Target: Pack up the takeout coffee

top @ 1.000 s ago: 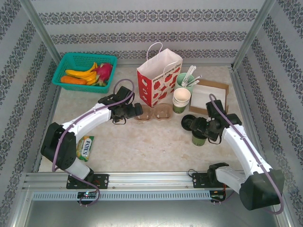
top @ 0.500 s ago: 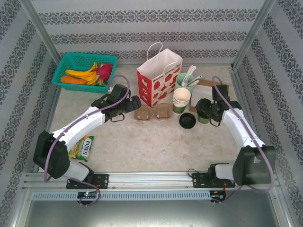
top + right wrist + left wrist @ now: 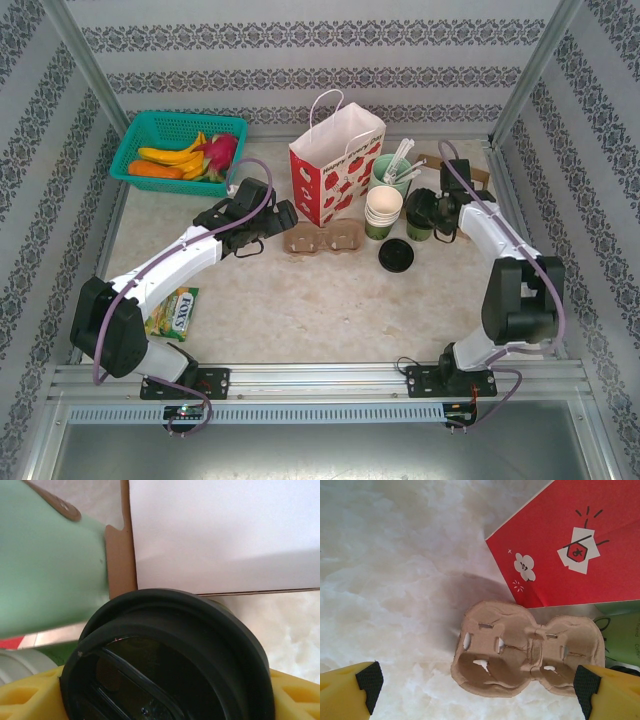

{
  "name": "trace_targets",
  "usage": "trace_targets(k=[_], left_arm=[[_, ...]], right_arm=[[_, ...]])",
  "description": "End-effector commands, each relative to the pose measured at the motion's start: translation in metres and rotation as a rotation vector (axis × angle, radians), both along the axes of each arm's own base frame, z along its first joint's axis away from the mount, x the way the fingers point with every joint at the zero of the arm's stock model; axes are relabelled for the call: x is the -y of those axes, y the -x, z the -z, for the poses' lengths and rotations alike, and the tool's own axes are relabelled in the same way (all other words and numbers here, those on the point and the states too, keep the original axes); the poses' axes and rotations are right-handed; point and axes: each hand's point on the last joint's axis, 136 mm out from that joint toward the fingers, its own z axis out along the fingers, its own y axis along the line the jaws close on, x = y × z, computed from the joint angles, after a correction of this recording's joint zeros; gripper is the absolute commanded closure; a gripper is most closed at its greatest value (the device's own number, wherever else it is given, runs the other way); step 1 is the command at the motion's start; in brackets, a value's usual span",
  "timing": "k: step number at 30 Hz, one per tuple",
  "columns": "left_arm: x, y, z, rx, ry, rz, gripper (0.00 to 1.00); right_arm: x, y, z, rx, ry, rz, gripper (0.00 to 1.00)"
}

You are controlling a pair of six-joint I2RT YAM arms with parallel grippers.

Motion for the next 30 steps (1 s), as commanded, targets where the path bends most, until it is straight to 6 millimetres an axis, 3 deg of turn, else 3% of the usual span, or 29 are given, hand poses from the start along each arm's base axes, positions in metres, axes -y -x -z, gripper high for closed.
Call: trace_targets(k=[1, 14, 30], left_arm=[[0.0, -0.006, -0.01, 0.04, 0.013, -0.018, 0.01], [-0.004, -0.004, -0.014, 0.045, 0.005, -0.032, 0.01], [0.0, -0.007, -0.019, 0.045, -0.001, -0.006, 0.01]], right_arm=[[0.009, -0.023, -0.014, 0.052, 0.023, 0.011, 0.37], [0.014, -0.055, 0.004, 0.015, -0.008, 0.007, 0.35], [0.011, -0.06, 0.008, -0.026, -0.036, 0.017, 0.23]])
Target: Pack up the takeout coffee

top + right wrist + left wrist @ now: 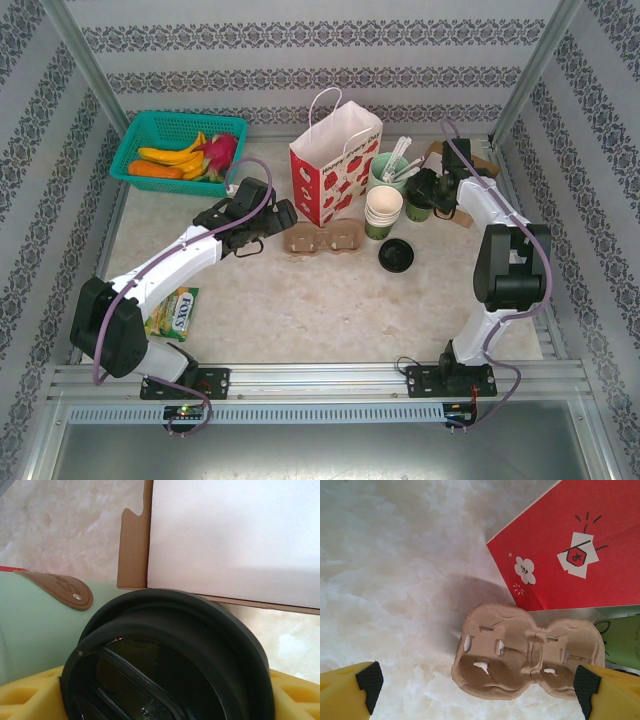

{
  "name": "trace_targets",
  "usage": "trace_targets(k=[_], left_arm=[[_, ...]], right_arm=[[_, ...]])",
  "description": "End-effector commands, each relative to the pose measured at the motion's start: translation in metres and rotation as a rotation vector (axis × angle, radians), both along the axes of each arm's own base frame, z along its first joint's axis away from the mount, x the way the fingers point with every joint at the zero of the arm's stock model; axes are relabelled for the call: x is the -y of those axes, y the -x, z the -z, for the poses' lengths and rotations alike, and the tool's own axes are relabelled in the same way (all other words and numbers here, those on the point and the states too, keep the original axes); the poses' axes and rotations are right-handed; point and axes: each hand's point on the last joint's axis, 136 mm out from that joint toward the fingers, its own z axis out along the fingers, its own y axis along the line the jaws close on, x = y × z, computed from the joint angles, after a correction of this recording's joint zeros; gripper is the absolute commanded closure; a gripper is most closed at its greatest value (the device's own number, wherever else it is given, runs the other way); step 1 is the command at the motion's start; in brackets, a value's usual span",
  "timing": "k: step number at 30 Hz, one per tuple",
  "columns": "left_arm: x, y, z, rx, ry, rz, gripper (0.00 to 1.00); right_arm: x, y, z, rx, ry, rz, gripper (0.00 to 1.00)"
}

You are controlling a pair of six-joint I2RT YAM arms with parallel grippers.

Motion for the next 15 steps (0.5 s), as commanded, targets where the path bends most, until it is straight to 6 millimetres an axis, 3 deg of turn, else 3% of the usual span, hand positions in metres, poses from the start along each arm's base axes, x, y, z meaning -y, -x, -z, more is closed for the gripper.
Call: trace_targets(k=[1, 15], left_arm=[[0.001, -0.005, -0.016, 0.037, 0.001, 0.003, 0.01], [0.004, -0.005, -0.016, 0.037, 0.011, 0.015, 0.01]], right_arm=[[0.002, 0.0, 0.004, -0.033, -0.001, 0.007, 0.22], [0.007, -0.004, -0.01, -0.011, 0.019, 0.014, 0.13]])
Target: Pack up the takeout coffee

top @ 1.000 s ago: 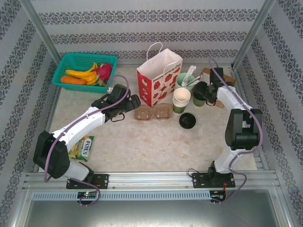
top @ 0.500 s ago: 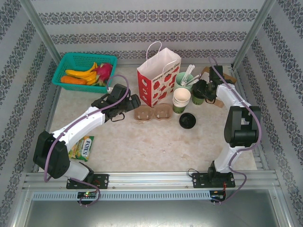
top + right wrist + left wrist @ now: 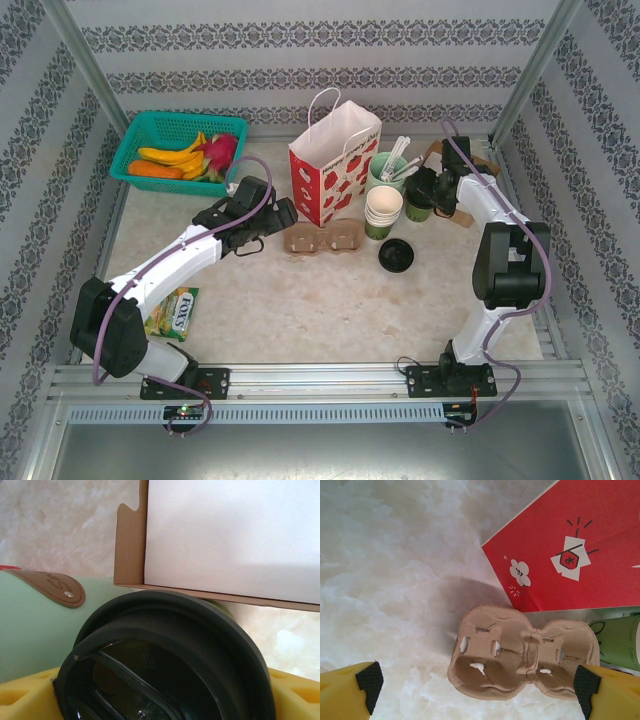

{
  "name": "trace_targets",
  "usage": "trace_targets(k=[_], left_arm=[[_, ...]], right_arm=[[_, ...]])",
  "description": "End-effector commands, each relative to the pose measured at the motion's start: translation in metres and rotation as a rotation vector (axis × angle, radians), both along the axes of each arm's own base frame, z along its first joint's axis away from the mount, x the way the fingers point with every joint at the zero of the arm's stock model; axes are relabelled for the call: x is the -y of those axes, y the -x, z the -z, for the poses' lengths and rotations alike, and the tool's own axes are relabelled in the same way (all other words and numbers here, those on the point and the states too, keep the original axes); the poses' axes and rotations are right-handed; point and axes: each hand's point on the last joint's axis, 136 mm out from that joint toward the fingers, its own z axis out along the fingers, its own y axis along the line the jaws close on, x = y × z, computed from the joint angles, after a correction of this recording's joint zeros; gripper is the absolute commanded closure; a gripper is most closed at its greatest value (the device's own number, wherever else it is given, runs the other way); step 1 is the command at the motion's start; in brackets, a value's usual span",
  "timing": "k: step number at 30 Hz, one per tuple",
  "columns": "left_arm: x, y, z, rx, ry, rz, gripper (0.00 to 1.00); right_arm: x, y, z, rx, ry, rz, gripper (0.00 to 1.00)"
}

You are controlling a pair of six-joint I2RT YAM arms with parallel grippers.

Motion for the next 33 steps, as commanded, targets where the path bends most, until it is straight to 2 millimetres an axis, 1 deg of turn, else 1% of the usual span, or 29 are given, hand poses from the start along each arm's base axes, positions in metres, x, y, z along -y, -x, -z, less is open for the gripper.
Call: trace_targets(k=[1, 13, 25, 29, 33], left_arm=[[0.003, -0.004, -0.012, 0.03, 0.005, 0.013, 0.01], [0.004, -0.002, -0.011, 0.025, 0.013, 0.02, 0.01], [0.005, -0.001, -0.009, 0.018, 0.015, 0.022, 0.01], [0.005, -0.002, -0.009, 0.02, 0.019, 0.022, 0.01], [0.012, -0.004, -0.015, 0.036, 0.046, 0.052, 0.01]], right_arm=[[0.006, -0.004, -0.011, 0.02, 0.021, 0.01, 0.13], [0.011, -0.004, -0.025, 0.047, 0.045, 0.009, 0.1], [0.013, -0.002, -0.027, 0.055, 0.052, 0.01, 0.06], [0.013, 0.0, -0.034, 0.075, 0.056, 0.01, 0.06], [0.013, 0.004, -0.043, 0.097, 0.063, 0.004, 0.06]])
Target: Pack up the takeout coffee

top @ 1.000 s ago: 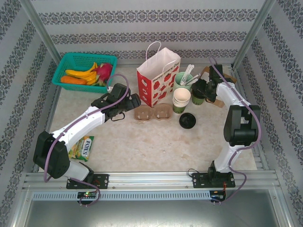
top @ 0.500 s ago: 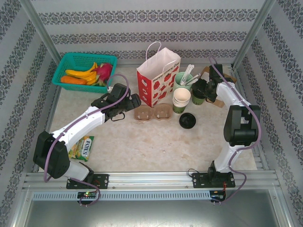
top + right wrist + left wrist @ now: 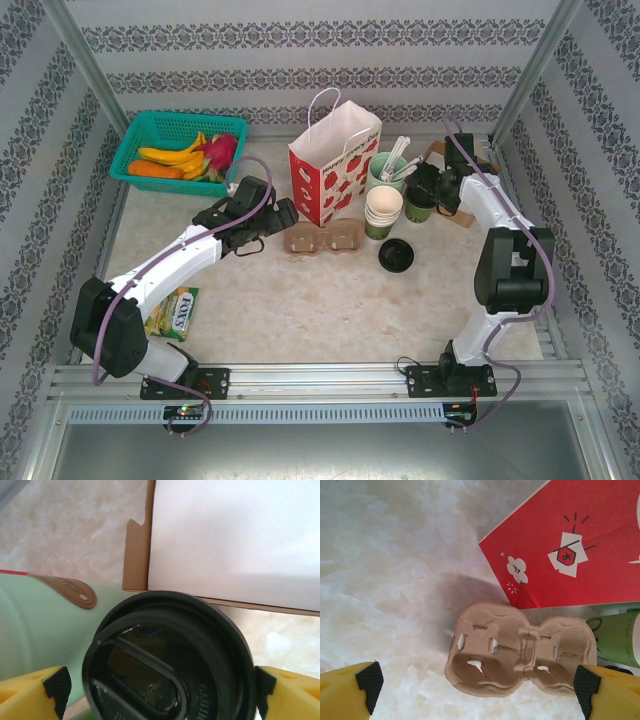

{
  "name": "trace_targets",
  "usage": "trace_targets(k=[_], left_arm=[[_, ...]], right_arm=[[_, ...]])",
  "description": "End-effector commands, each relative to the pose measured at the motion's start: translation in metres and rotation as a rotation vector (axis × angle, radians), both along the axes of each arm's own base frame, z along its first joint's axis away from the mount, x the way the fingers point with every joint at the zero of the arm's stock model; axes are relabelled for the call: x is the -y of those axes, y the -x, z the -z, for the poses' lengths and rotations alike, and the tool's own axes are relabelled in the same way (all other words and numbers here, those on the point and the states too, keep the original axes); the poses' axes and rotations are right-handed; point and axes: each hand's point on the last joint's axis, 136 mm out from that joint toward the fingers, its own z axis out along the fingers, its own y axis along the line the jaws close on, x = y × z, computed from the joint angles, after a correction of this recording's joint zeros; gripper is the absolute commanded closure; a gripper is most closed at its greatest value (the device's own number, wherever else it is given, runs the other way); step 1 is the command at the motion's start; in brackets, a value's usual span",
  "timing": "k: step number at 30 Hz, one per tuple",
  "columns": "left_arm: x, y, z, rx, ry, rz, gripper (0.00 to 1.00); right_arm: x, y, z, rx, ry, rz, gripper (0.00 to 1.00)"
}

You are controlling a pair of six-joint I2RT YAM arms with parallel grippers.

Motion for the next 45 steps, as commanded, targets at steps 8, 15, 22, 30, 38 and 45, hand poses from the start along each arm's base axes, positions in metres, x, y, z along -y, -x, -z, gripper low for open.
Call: trace_targets(k=[8, 15, 22, 30, 38, 45], left_arm=[[0.018, -0.014, -0.054, 0.14, 0.082, 0.112, 0.01], [0.019, -0.04, -0.088, 0.139, 0.047, 0.164, 0.01], [0.022, -0.087, -0.094, 0.057, -0.111, 0.152, 0.1], [0.032, -0.117, -0.091, 0.011, -0.164, 0.151, 0.37], [0.014, -0.131, -0.102, 0.049, -0.23, 0.079, 0.84], [-0.03, -0.124, -0.111, 0.037, -0.286, -0.023, 1.0]], right_arm=[[0.01, 0.034, -0.055, 0.109, 0.087, -0.011, 0.02], [-0.007, 0.085, -0.096, 0.231, 0.215, -0.06, 0.02], [-0.055, 0.12, -0.126, 0.449, 0.165, -0.159, 0.02], [-0.149, 0.147, -0.131, 0.541, 0.137, -0.491, 0.03], [-0.226, 0.139, -0.086, 0.43, 0.23, -0.551, 0.08], [-0.264, 0.121, -0.043, 0.303, 0.219, -0.584, 0.14]])
